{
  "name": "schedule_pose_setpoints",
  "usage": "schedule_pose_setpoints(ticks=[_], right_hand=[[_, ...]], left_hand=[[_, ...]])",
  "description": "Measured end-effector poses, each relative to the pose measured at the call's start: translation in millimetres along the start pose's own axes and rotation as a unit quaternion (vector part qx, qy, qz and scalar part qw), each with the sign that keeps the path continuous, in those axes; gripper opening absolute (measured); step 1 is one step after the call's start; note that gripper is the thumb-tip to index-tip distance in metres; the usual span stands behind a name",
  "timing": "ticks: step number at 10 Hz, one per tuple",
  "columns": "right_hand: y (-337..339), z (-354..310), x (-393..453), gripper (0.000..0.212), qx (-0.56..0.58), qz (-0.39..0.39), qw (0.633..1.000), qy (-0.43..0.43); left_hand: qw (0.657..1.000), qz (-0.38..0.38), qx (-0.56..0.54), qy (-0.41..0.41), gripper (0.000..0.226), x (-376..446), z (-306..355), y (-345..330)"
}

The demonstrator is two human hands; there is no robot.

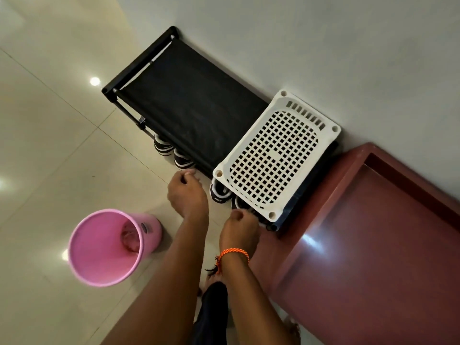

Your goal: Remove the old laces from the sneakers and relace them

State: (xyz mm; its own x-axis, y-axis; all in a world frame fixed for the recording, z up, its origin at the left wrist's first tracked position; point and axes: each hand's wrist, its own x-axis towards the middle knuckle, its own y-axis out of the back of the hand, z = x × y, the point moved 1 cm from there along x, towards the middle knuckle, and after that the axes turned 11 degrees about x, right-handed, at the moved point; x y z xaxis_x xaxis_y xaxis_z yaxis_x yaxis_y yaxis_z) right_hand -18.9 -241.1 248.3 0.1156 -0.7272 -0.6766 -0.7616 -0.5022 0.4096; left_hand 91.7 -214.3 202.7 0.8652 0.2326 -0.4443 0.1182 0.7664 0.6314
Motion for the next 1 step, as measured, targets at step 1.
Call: schedule_pose_setpoints(ticks=[1], right_hand=[[17.6,-9.2,-14.3,0.032,0.049,0.021,0.989,0.135]], left_hand=[[0.998,0.056,-0.002,-0.036,0.032,-17.5,16.7,23.4]])
